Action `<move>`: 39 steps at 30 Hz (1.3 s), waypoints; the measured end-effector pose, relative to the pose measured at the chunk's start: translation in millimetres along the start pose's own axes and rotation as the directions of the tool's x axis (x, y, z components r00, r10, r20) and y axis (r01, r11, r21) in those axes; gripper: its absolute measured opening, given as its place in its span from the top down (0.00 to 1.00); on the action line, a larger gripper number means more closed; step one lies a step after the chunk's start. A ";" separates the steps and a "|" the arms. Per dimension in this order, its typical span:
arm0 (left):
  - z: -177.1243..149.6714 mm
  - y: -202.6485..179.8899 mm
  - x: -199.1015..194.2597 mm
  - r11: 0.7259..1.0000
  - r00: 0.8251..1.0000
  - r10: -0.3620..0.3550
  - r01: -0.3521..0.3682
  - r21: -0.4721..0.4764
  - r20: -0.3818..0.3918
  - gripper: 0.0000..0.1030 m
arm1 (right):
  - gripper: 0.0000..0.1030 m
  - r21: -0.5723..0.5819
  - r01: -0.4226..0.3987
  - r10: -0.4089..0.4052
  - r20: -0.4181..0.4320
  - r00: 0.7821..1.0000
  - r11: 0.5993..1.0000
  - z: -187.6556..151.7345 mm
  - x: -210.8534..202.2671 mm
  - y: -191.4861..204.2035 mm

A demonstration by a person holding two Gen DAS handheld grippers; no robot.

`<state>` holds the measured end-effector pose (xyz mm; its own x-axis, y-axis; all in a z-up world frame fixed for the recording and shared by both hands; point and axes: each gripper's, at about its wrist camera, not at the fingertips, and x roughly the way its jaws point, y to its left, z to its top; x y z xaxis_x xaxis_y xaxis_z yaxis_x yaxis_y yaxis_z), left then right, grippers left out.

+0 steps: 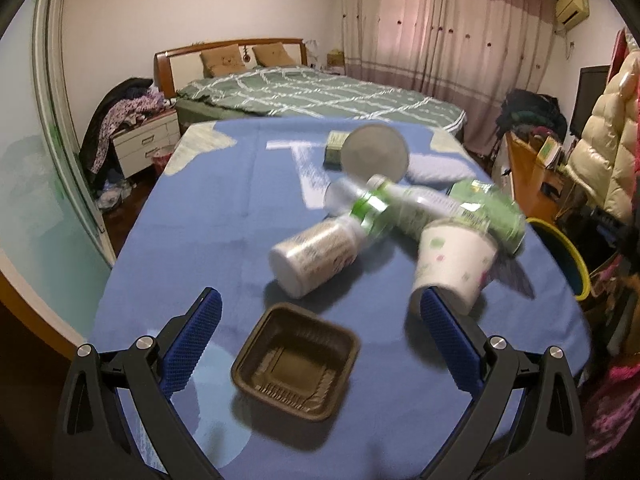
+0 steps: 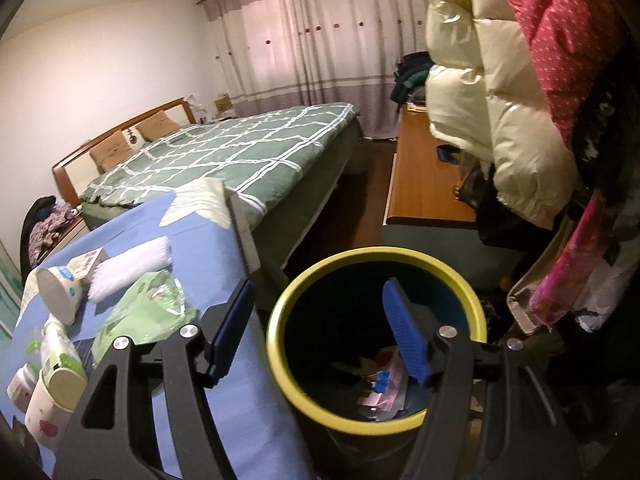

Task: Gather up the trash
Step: 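Grasp the brown plastic tray with the left gripper, drop into bin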

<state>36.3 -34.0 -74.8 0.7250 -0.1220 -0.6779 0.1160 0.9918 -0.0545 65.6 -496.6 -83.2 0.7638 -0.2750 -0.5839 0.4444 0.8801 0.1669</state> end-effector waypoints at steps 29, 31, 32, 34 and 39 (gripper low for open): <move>-29.4 12.9 59.4 0.995 0.990 -0.057 0.066 0.071 -0.129 0.32 | 0.38 -0.033 -0.048 0.047 -0.034 0.998 0.998 -7.2 3.9 20.7; -28.3 8.3 53.5 0.993 0.990 -0.061 0.072 0.089 -0.124 0.33 | 0.38 -0.034 -0.049 0.048 -0.031 0.998 0.998 -8.2 2.5 21.3; -26.0 4.3 49.4 0.992 0.992 -0.061 0.073 0.103 -0.115 0.33 | 0.38 -0.035 -0.049 0.048 -0.030 0.998 0.998 -8.7 1.5 21.2; -20.2 -3.2 40.7 0.989 0.993 -0.073 0.084 0.122 -0.096 0.33 | 0.38 -0.038 -0.050 0.049 -0.028 0.998 0.998 -9.8 -0.9 20.1; 8.5 -29.9 22.3 0.980 0.992 -0.124 0.128 0.156 -0.031 0.33 | 0.38 -0.040 -0.045 0.044 -0.025 0.999 0.998 -9.6 -6.9 9.5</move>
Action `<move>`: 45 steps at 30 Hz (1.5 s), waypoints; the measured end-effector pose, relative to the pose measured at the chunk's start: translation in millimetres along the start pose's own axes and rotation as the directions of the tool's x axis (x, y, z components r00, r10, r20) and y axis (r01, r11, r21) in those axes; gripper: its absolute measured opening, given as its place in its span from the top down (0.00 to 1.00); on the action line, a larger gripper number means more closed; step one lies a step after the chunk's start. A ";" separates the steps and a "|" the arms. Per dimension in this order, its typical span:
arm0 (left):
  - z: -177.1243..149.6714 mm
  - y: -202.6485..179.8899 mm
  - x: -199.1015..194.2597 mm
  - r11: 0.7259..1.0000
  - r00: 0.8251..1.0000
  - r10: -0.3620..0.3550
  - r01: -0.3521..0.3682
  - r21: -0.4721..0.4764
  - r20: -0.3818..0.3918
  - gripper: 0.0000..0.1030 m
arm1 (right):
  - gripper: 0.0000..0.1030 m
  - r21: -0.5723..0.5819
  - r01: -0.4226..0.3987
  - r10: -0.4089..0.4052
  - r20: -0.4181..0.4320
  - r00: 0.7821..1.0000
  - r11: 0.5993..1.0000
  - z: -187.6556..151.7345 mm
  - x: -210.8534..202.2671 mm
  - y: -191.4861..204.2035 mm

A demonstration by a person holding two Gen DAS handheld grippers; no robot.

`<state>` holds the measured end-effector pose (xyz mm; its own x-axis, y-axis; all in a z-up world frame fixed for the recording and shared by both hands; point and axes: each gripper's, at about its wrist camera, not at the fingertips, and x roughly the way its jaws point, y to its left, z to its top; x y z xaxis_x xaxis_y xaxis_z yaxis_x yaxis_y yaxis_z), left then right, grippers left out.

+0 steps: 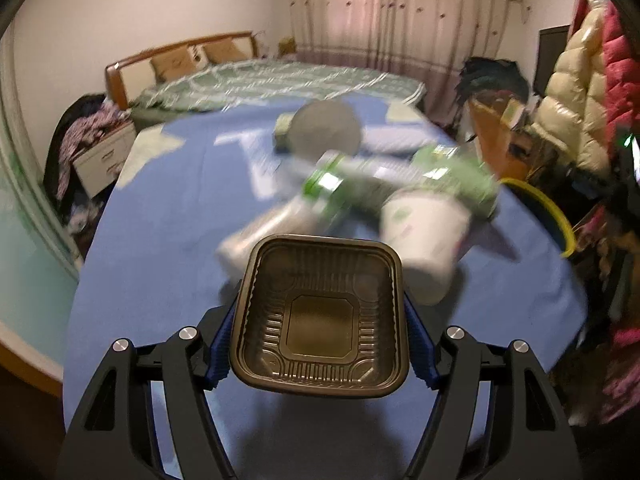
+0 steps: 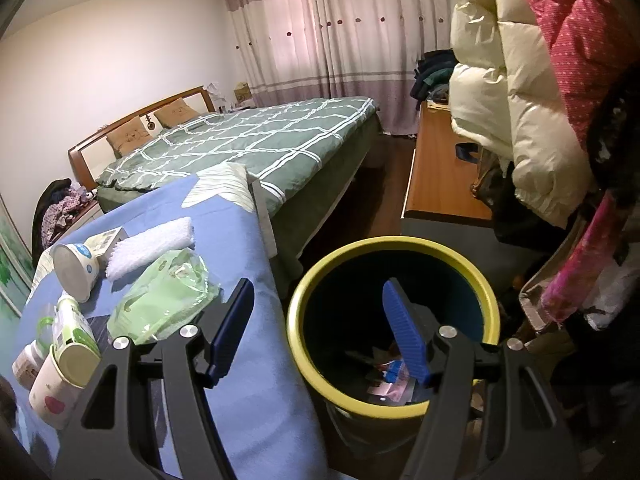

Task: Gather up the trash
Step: 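Grasp the brown plastic tray with the left gripper, drop into bin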

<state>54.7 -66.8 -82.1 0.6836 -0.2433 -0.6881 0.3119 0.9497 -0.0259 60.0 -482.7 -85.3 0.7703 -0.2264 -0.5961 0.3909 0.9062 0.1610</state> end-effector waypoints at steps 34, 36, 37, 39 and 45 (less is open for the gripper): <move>155.3 -367.0 172.8 0.866 0.902 -0.374 0.423 0.265 -0.215 0.33 | 0.38 0.143 0.135 -0.135 -0.007 0.991 0.981 -20.4 -22.3 -136.2; 153.9 -379.5 181.0 0.866 0.905 -0.361 0.415 0.280 -0.223 0.32 | 0.38 0.147 0.138 -0.138 -0.011 0.990 0.980 -22.4 -22.6 -140.0; 153.5 -385.7 186.0 0.865 0.906 -0.357 0.413 0.284 -0.229 0.31 | 0.38 0.149 0.138 -0.137 -0.013 0.990 0.979 -23.5 -22.8 -141.6; 153.1 -394.0 194.5 0.865 0.906 -0.351 0.410 0.288 -0.237 0.17 | 0.38 0.154 0.136 -0.135 -0.017 0.991 0.979 -24.5 -23.4 -143.1; 155.5 -382.9 190.8 0.883 0.911 -0.349 0.398 0.247 -0.221 0.16 | 0.38 0.150 0.125 -0.124 -0.011 0.992 0.981 -20.4 -25.0 -140.3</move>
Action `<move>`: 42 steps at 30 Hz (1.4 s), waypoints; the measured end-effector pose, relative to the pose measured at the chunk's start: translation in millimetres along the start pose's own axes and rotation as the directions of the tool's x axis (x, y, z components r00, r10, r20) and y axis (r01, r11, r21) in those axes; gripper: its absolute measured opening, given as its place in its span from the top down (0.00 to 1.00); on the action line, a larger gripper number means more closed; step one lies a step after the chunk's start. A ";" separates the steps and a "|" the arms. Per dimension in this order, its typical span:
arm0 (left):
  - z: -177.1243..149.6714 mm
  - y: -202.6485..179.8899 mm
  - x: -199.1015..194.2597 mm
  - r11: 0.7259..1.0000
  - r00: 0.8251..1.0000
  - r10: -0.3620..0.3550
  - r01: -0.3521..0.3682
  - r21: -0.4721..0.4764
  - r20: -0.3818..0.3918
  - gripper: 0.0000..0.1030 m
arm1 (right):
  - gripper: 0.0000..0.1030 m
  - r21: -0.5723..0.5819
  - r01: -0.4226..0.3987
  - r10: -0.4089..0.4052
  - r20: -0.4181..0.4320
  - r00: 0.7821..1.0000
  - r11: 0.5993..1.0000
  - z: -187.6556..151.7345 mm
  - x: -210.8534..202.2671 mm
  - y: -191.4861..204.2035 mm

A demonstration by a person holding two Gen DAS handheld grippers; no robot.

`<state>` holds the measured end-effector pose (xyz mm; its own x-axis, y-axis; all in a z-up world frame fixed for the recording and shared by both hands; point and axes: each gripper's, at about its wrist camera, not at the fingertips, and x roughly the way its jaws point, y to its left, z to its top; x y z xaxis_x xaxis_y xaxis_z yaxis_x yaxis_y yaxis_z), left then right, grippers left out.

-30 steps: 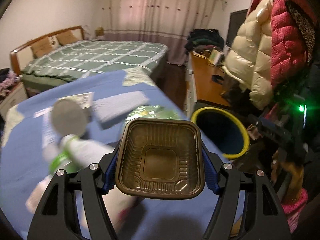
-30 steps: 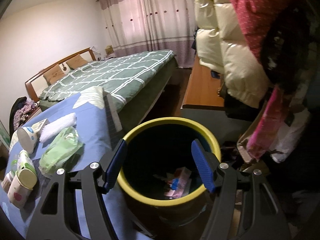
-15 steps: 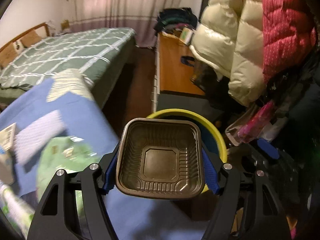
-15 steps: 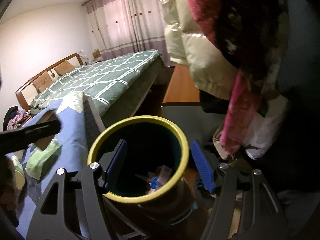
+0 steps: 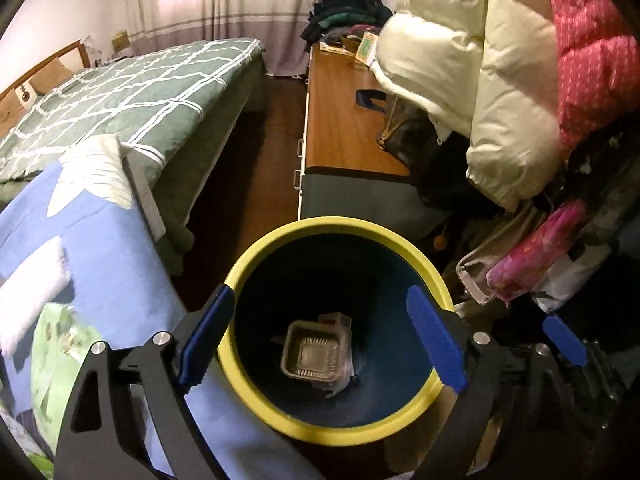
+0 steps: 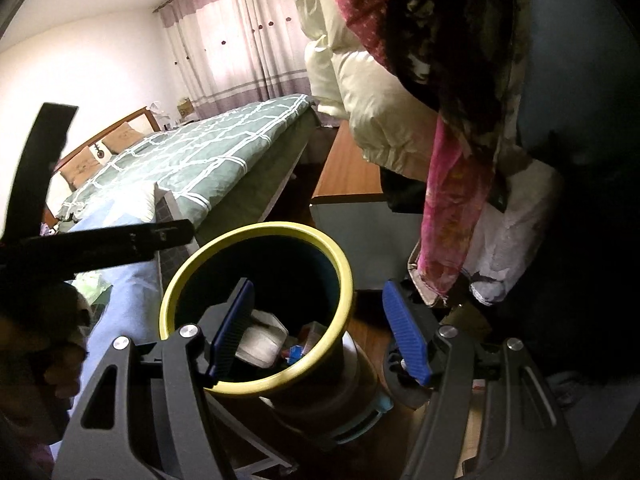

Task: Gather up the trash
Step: 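Grasp the brown plastic tray with the left gripper, drop into bin, then move both grippers back toward the remaining items on the bed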

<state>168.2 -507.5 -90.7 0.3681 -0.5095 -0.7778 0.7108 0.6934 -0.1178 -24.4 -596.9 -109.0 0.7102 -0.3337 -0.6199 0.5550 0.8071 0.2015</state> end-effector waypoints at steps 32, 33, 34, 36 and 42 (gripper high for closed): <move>-229.4 260.7 -309.9 0.743 0.799 0.551 -0.340 -0.577 0.239 0.05 | 0.38 -0.309 -0.246 0.229 -0.088 0.969 0.919 -19.4 2.1 205.5; -234.1 264.1 -312.1 0.734 0.793 0.561 -0.345 -0.585 0.236 0.05 | 0.38 -0.320 -0.252 0.234 -0.093 0.968 0.913 -18.8 5.2 215.0; -240.2 269.2 -315.9 0.723 0.786 0.573 -0.350 -0.596 0.233 0.05 | 0.38 -0.331 -0.255 0.236 -0.096 0.967 0.908 -18.3 8.7 225.0; -248.7 276.6 -320.3 0.708 0.777 0.587 -0.355 -0.611 0.228 0.05 | 0.38 -0.347 -0.256 0.235 -0.103 0.967 0.902 -18.2 15.1 242.3; -263.0 289.5 -323.5 0.677 0.763 0.611 -0.366 -0.638 0.211 0.05 | 0.38 -0.375 -0.212 0.179 -0.122 0.976 0.902 -12.6 51.1 276.3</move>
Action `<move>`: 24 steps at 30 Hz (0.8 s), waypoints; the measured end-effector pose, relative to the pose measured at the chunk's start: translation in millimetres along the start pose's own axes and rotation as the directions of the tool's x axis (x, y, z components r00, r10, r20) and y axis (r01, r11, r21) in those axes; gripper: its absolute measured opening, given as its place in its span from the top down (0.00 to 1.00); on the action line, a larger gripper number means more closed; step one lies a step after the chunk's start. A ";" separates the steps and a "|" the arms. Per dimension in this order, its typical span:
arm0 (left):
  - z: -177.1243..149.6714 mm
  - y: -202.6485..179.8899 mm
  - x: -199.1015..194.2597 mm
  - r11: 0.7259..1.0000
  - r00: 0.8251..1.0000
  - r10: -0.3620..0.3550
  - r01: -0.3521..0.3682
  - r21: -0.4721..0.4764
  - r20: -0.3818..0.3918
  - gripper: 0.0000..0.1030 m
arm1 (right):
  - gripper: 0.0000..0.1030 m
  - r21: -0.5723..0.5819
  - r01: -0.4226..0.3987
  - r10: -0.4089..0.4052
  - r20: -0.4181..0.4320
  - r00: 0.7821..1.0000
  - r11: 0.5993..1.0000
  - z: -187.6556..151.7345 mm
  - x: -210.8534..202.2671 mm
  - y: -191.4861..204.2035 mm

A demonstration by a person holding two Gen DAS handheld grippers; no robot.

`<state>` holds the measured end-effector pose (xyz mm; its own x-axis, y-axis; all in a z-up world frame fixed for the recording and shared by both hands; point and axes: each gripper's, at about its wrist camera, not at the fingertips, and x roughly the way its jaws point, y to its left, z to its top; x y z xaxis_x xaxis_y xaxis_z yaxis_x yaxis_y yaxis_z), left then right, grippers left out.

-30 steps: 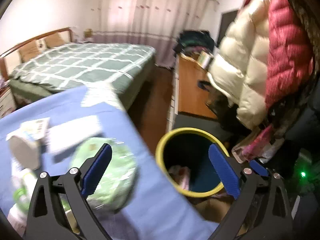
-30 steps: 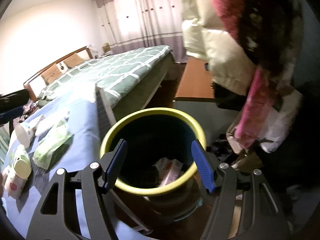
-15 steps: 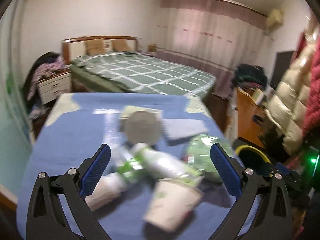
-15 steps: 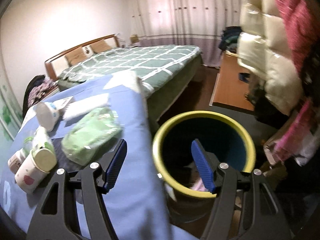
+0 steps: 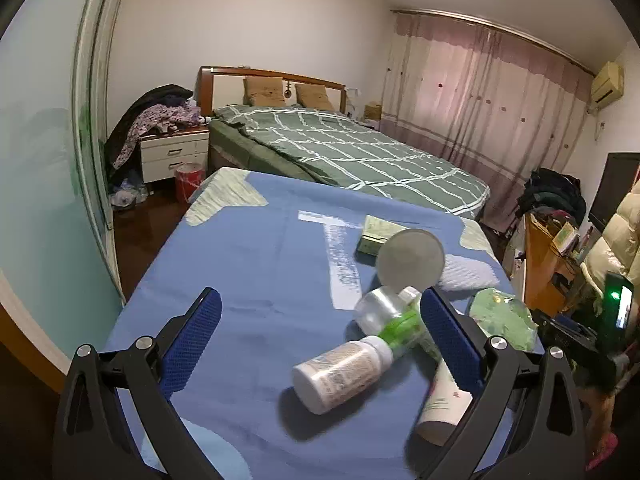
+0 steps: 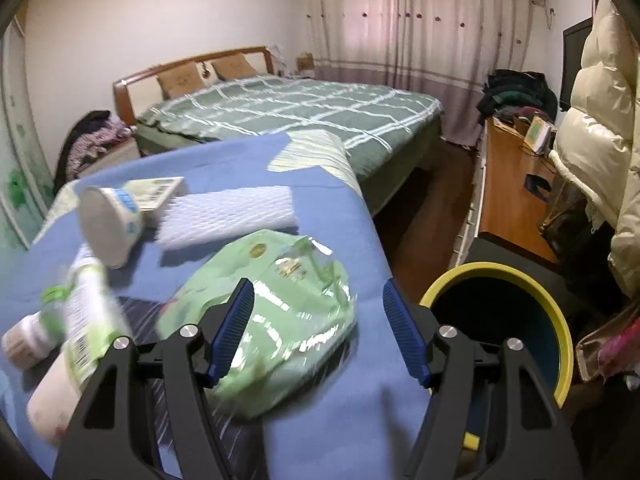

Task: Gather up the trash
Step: 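Move both grippers back toward the remaining items on the bed, then grasp the green plastic wrapper with the right gripper and drop it into the bin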

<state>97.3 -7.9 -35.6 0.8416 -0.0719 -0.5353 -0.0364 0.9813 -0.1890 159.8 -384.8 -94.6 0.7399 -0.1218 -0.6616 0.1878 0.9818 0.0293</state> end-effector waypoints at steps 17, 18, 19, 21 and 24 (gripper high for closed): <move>-7.0 -4.3 25.0 1.000 0.999 -0.002 0.001 -0.013 -0.048 0.05 | 0.79 0.096 -0.014 0.026 -0.130 0.991 0.995 -4.7 50.3 -21.3; -7.6 -3.7 24.3 1.000 0.999 -0.002 0.001 -0.012 -0.049 0.05 | 0.86 0.099 -0.017 0.030 -0.130 0.991 0.995 -4.7 50.3 -21.5; -8.0 -3.8 25.5 1.000 0.999 -0.002 0.002 -0.011 -0.051 0.05 | 0.90 0.104 -0.023 0.036 -0.128 0.991 0.994 -4.8 49.8 -22.3; -8.2 -5.1 25.5 1.000 0.999 -0.003 0.003 -0.010 -0.050 0.05 | 0.91 0.108 -0.029 0.042 -0.122 0.992 0.994 -5.3 48.0 -22.4; -7.6 -5.5 24.8 1.000 0.999 -0.004 0.003 -0.009 -0.046 0.05 | 0.93 0.108 -0.039 0.051 -0.112 0.992 0.993 -7.2 42.6 -21.6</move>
<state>114.3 -16.4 -54.1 0.8163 -0.0837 -0.5715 -0.0386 0.9793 -0.1986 182.7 -410.1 -128.8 0.6714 -0.0543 -0.7391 0.2275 0.9643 0.1358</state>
